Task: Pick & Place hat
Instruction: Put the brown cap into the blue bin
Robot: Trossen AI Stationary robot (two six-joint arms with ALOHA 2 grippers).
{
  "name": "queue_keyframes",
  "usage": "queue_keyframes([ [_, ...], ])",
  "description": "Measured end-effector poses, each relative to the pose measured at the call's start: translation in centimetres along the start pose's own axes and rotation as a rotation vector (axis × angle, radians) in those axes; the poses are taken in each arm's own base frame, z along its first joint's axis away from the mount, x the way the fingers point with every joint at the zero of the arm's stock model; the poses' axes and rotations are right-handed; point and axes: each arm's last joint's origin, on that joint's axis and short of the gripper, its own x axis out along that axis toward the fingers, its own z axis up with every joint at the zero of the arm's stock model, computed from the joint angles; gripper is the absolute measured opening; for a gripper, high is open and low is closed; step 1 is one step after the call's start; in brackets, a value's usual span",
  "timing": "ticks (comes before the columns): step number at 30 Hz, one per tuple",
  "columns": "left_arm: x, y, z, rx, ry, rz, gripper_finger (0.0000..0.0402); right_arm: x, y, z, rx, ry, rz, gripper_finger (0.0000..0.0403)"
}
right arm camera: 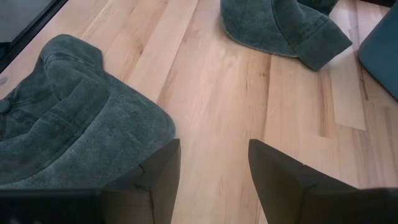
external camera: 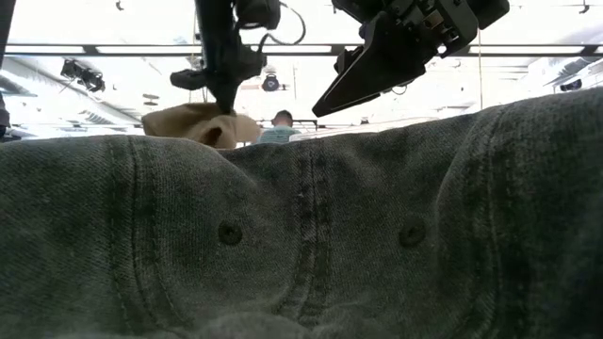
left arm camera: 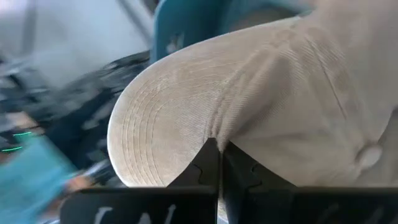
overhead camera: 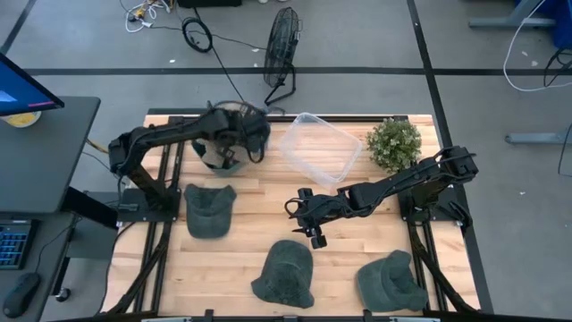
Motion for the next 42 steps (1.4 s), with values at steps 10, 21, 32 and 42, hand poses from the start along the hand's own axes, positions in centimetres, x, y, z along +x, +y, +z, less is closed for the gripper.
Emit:
queue_keyframes([
  [10,5.0,1.1,-1.0,-0.074,-0.068,-0.207,0.0004,0.0,0.0,0.1,0.021,-0.006,0.002,0.0194],
  [21,8.7,1.0,0.1,-0.126,-0.011,-0.279,0.0031,0.0,0.0,0.1,0.027,-0.007,0.003,0.0194],
  [32,8.4,0.7,0.8,-0.296,0.048,-0.234,0.0125,0.0,0.0,0.1,0.027,-0.008,0.003,0.0194],
  [42,1.3,-0.2,1.3,-0.335,-0.041,-0.070,0.0167,0.0,0.0,0.0,0.026,-0.003,0.012,0.0194],
])
